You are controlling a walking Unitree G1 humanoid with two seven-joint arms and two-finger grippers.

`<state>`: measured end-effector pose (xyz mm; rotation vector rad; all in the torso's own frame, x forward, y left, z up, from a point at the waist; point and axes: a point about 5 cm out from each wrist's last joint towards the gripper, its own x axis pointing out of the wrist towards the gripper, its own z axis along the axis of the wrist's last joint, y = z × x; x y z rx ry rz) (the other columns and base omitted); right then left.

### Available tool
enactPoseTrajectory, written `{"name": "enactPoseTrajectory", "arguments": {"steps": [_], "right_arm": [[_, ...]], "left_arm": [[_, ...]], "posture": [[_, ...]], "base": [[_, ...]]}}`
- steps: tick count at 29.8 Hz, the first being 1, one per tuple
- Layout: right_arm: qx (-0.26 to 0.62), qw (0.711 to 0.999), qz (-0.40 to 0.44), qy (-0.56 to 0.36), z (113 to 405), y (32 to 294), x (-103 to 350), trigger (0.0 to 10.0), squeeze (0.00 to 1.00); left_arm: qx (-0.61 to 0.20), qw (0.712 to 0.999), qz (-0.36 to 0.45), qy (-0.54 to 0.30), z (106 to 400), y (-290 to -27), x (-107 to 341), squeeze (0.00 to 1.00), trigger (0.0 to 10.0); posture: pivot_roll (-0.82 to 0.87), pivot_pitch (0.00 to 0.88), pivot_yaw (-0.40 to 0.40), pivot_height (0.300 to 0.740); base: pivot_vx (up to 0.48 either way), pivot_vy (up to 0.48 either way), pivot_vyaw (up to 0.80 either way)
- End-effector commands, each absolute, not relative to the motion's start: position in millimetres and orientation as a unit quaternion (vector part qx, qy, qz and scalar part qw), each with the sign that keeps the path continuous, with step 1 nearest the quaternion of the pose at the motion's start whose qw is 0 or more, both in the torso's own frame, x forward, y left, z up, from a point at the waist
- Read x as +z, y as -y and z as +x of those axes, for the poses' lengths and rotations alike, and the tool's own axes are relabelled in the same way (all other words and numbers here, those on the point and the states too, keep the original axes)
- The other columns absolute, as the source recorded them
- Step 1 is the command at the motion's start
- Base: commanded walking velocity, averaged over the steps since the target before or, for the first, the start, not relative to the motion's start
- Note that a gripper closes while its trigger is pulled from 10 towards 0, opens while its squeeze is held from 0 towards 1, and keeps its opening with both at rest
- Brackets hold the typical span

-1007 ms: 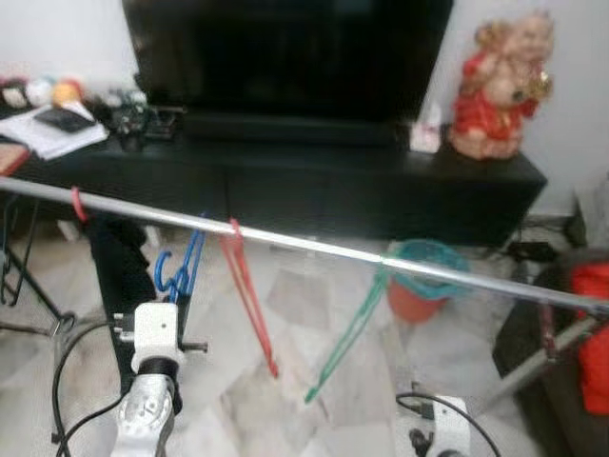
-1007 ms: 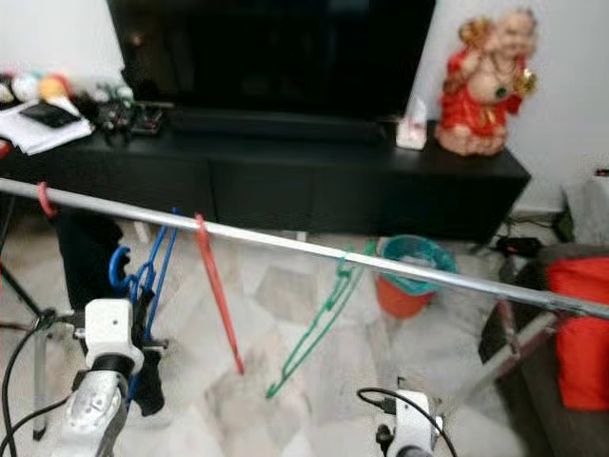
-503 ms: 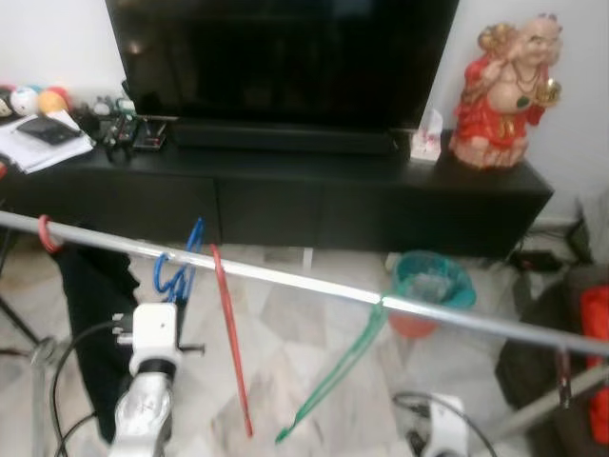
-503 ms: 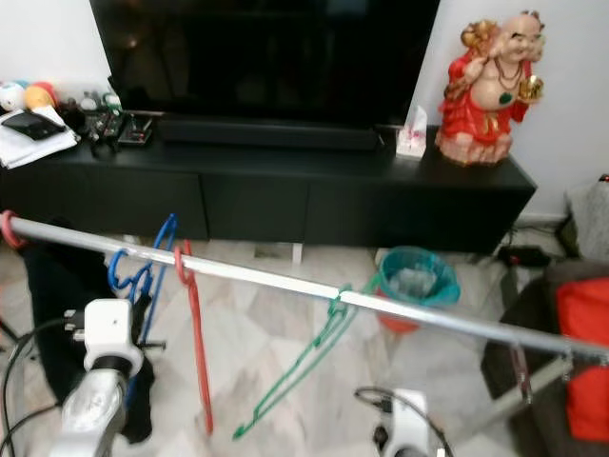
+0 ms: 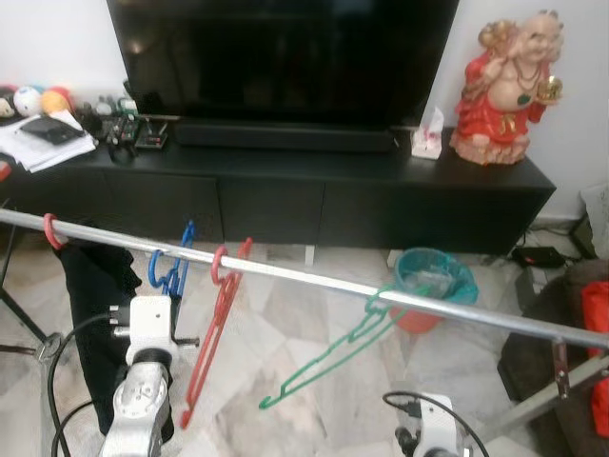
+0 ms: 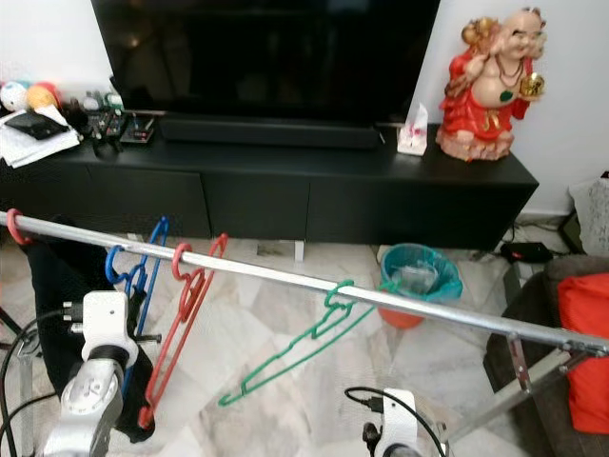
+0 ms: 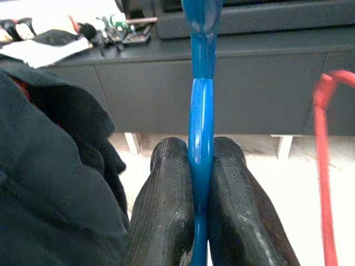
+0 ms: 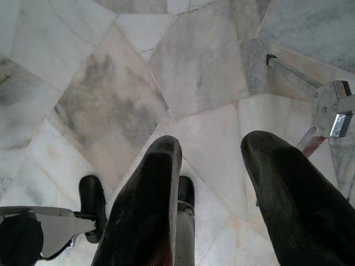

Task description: Hang hanger

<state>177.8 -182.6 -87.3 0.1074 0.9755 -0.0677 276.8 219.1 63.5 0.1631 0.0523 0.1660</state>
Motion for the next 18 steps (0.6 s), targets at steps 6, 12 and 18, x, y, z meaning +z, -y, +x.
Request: {"name": "enactPoseTrajectory", "arguments": {"steps": [6, 12, 18], "right_arm": [[-0.035, 0.881, 0.050, -0.469, 178, 185, -87, 10.0, 0.00], [-0.039, 0.881, 0.052, -0.469, 178, 185, -87, 10.0, 0.00], [-0.040, 0.881, 0.053, -0.469, 178, 184, -87, 10.0, 0.00]], "left_arm": [[0.052, 0.994, 0.086, -0.043, 301, -216, 66, 0.00, 10.0], [0.038, 0.993, 0.093, -0.065, 316, -212, 66, 0.00, 10.0], [0.038, 0.991, 0.103, -0.077, 319, -212, 65, 0.00, 10.0]], "posture": [[0.03, 0.000, -0.057, 0.740], [0.02, 0.000, -0.052, 0.740], [0.02, 0.000, -0.048, 0.740]], "base": [[0.000, 0.000, 0.00], [0.000, 0.000, 0.00], [0.000, 0.000, 0.00]]}}
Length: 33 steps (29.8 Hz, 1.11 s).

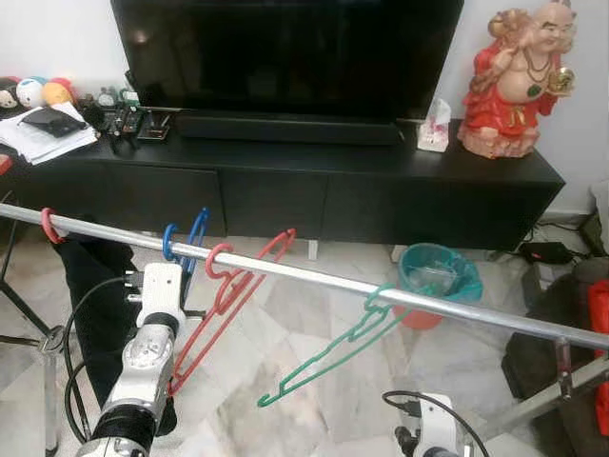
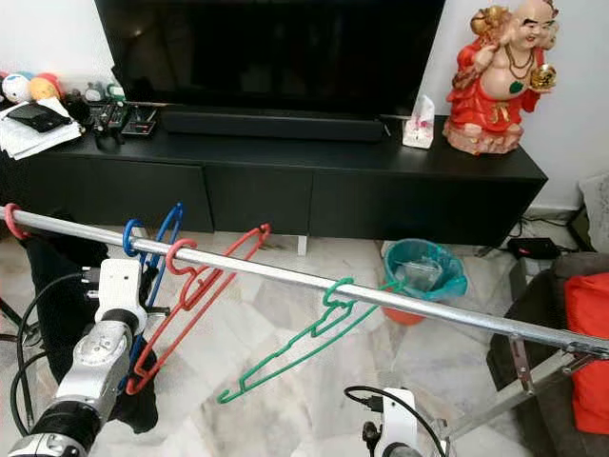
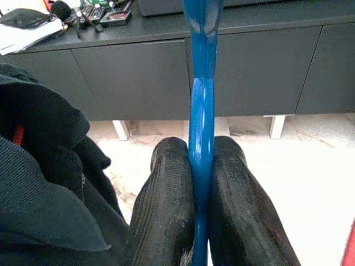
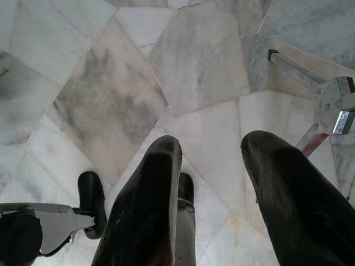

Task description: Hang hanger

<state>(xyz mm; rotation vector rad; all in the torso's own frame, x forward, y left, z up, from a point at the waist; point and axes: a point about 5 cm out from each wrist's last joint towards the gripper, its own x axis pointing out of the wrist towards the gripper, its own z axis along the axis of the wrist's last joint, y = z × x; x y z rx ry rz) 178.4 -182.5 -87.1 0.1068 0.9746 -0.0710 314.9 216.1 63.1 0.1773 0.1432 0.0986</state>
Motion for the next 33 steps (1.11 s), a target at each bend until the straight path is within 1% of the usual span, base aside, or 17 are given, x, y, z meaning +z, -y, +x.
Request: {"name": "enactPoseTrajectory", "arguments": {"steps": [1, 6, 7, 23, 33], "right_arm": [[-0.041, 0.881, 0.054, -0.469, 178, 184, -87, 10.0, 0.00], [-0.040, 0.881, 0.055, -0.468, 178, 184, -87, 10.0, 0.00], [-0.040, 0.881, 0.054, -0.468, 178, 184, -87, 10.0, 0.00], [-0.039, 0.881, 0.054, -0.468, 179, 184, -87, 10.0, 0.00], [-0.038, 0.881, 0.054, -0.468, 179, 184, -87, 10.0, 0.00]], "left_arm": [[0.038, 0.990, 0.109, -0.084, 318, -213, 61, 0.00, 10.0], [0.038, 0.990, 0.106, -0.082, 312, -214, 56, 0.01, 10.0], [0.038, 0.991, 0.105, -0.080, 310, -215, 56, 1.00, 10.0], [0.038, 0.993, 0.109, -0.020, 300, -214, 69, 1.00, 10.0], [0.035, 0.994, 0.105, 0.012, 274, -219, 81, 1.00, 10.0]], "posture": [[0.02, 0.000, -0.048, 0.740], [0.03, 0.000, -0.048, 0.740], [0.03, 0.000, -0.051, 0.740], [0.04, 0.000, -0.051, 0.740], [0.04, 0.000, -0.047, 0.740]], "base": [[0.000, 0.000, 0.00], [0.000, 0.000, 0.00], [0.000, 0.000, 0.00], [0.000, 0.000, 0.00], [0.000, 0.000, 0.00]]}}
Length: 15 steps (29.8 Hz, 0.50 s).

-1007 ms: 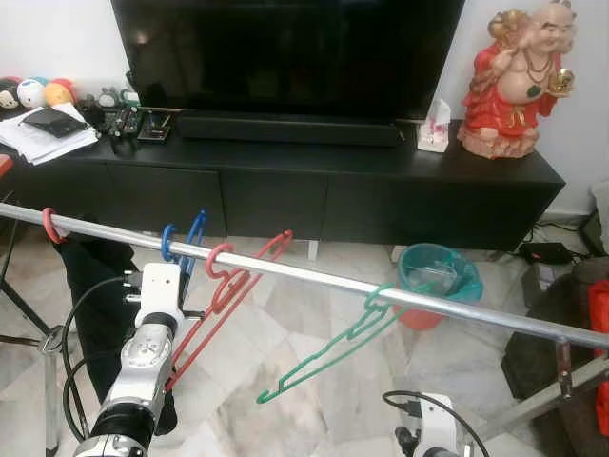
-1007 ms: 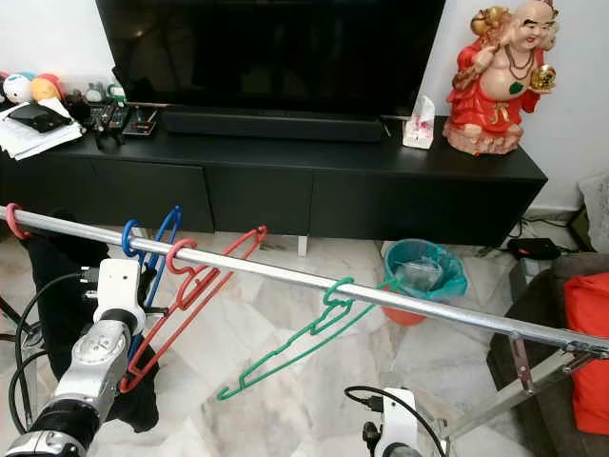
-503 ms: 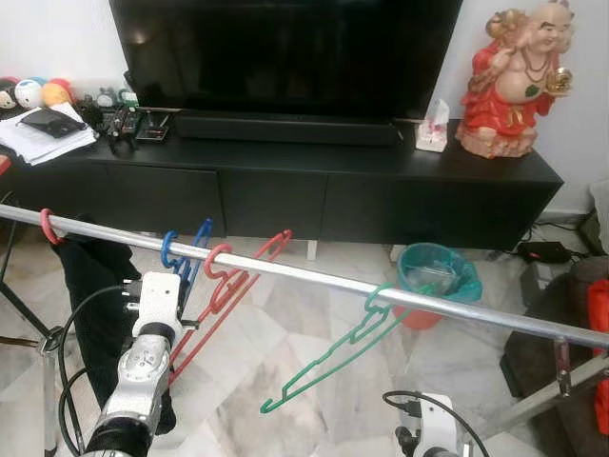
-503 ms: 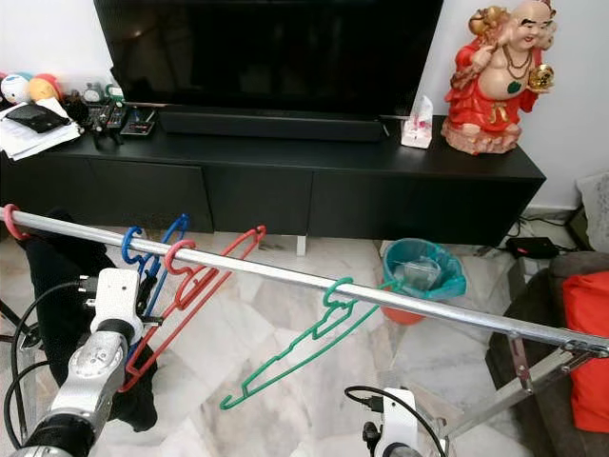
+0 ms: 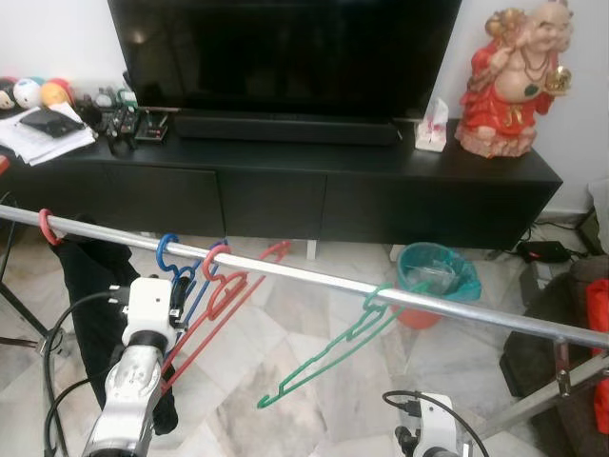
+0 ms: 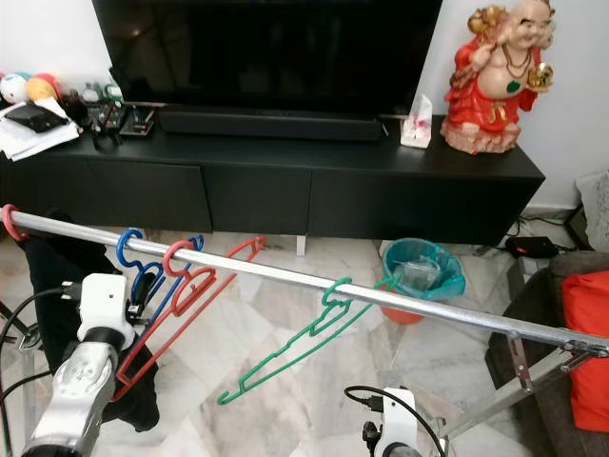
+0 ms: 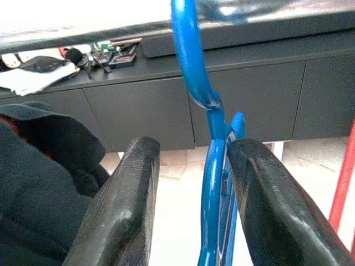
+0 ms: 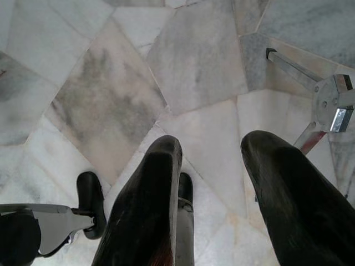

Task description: Hang hanger

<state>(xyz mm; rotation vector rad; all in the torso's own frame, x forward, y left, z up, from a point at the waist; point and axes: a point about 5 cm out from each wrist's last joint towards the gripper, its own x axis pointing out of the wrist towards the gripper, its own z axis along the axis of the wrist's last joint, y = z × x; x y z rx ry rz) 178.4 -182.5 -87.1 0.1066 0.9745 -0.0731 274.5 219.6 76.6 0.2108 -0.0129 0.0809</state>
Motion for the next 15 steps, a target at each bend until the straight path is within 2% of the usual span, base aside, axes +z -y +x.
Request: {"name": "enactPoseTrajectory", "arguments": {"steps": [1, 9, 10, 15], "right_arm": [[-0.038, 0.881, 0.054, -0.468, 179, 184, -87, 10.0, 0.00], [-0.037, 0.882, 0.053, -0.467, 179, 185, -86, 10.0, 0.00], [-0.038, 0.882, 0.052, -0.467, 180, 185, -86, 10.0, 0.00], [-0.041, 0.882, 0.053, -0.467, 180, 185, -86, 10.0, 0.00]], "left_arm": [[0.036, 0.994, 0.104, 0.018, 268, -221, 84, 1.00, 10.0], [0.053, 0.993, 0.098, 0.044, 237, -226, 92, 0.98, 10.0], [0.057, 0.992, 0.101, 0.040, 224, -228, 91, 0.00, 10.0], [0.085, 0.989, 0.118, -0.015, 193, -242, 70, 0.00, 10.0]], "posture": [[0.04, 0.000, -0.049, 0.740], [0.05, 0.000, -0.050, 0.740], [0.05, 0.000, -0.048, 0.740], [0.05, 0.000, -0.048, 0.740]], "base": [[0.000, 0.000, 0.00], [0.000, 0.000, 0.00], [0.000, 0.000, 0.00], [0.000, 0.000, 0.00]]}}
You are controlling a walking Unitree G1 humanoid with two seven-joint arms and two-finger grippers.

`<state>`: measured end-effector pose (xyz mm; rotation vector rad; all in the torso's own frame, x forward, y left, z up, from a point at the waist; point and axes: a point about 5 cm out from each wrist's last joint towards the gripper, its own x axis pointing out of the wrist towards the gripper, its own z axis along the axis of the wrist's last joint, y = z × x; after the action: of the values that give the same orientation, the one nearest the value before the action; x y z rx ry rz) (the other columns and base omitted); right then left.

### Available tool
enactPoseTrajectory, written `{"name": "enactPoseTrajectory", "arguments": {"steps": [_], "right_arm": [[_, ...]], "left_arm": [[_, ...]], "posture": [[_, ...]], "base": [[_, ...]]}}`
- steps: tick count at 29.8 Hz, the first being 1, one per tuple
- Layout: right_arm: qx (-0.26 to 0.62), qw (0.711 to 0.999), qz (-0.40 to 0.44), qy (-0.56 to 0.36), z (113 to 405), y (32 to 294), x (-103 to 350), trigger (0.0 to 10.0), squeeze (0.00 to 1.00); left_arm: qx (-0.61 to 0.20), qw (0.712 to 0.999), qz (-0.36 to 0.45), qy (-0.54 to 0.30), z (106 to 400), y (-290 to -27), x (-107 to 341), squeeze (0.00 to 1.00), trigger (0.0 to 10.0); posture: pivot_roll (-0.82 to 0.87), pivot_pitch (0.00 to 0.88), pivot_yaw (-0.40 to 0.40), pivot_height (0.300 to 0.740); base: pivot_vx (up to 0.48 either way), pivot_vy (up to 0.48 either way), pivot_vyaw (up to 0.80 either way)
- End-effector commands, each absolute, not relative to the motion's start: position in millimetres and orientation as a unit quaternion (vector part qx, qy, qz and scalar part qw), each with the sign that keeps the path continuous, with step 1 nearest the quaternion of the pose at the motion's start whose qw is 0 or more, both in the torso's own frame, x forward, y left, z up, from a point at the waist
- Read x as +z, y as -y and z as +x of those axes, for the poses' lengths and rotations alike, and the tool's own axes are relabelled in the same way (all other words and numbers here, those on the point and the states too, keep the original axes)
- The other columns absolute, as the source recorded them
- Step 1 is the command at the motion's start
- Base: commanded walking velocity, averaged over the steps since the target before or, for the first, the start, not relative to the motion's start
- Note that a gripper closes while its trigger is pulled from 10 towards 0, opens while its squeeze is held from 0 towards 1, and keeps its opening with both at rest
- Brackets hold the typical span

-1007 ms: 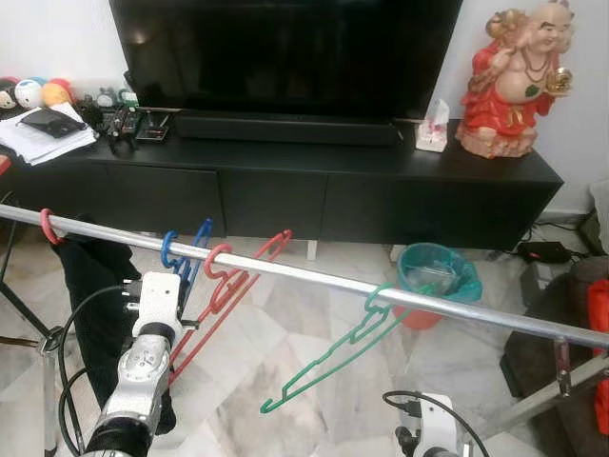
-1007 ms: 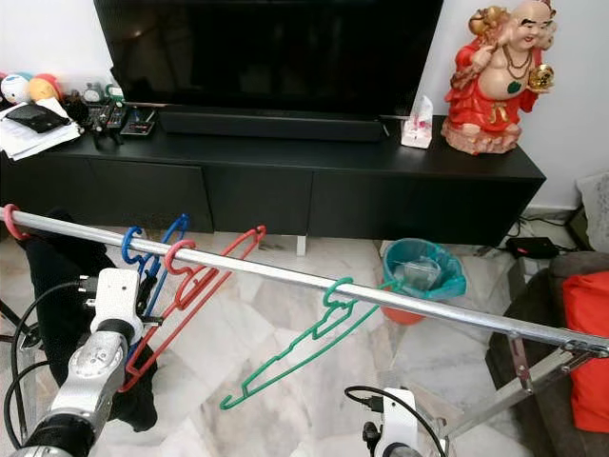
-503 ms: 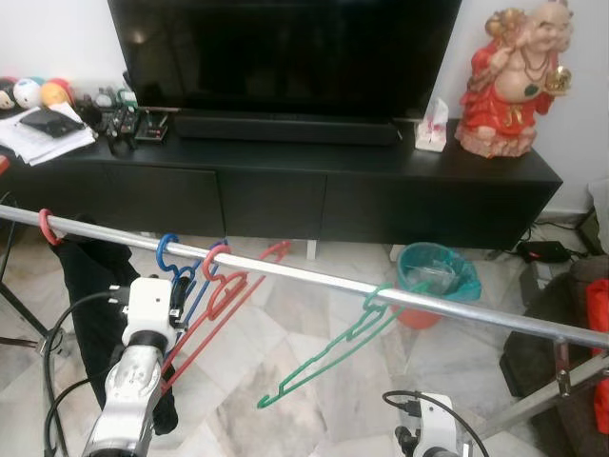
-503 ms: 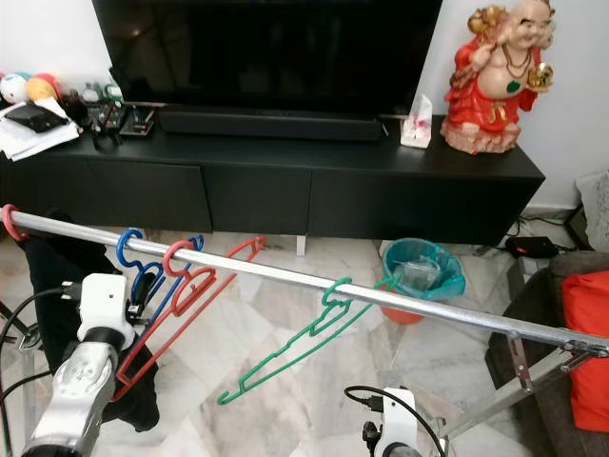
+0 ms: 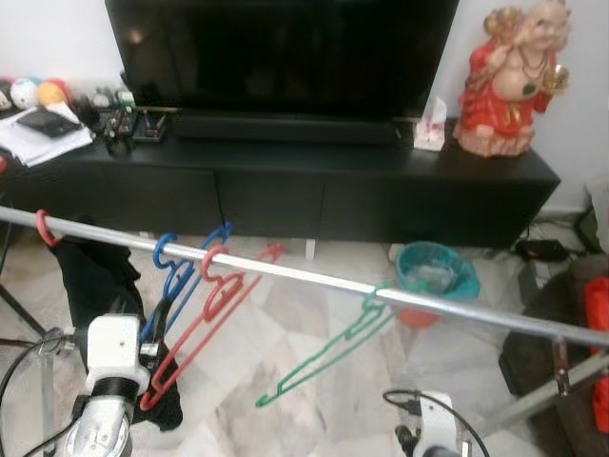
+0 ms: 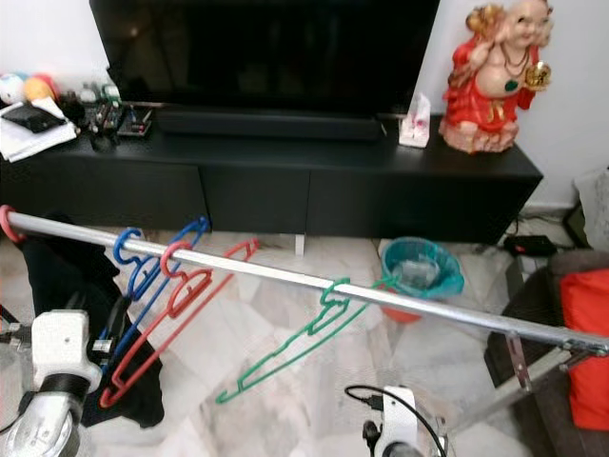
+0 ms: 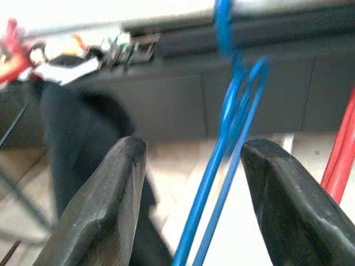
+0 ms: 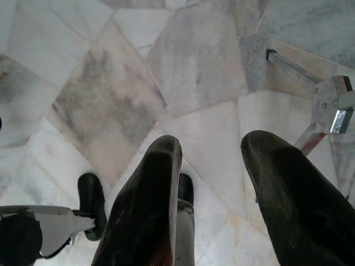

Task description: Hang hanger

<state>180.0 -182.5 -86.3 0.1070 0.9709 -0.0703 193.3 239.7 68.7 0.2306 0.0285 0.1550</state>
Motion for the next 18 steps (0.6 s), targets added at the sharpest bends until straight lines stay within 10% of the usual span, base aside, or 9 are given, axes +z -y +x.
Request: {"name": "enactPoseTrajectory", "arguments": {"steps": [1, 8, 18], "right_arm": [[-0.041, 0.882, 0.053, -0.467, 180, 185, -86, 10.0, 0.00], [-0.043, 0.881, 0.052, -0.467, 180, 185, -86, 10.0, 0.00], [-0.043, 0.881, 0.050, -0.468, 179, 185, -87, 10.0, 0.00]], "left_arm": [[0.103, 0.985, 0.131, -0.049, 180, -250, 56, 0.00, 10.0], [0.188, 0.941, 0.157, -0.234, 132, -280, -8, 0.00, 10.0], [0.059, 0.925, 0.094, -0.362, 151, -239, -62, 0.00, 10.0]], "posture": [[0.06, 0.000, -0.049, 0.740], [0.06, 0.000, -0.046, 0.740], [0.06, 0.000, -0.043, 0.740]], "base": [[0.000, 0.000, 0.00], [0.000, 0.000, 0.00], [0.000, 0.000, 0.00]]}}
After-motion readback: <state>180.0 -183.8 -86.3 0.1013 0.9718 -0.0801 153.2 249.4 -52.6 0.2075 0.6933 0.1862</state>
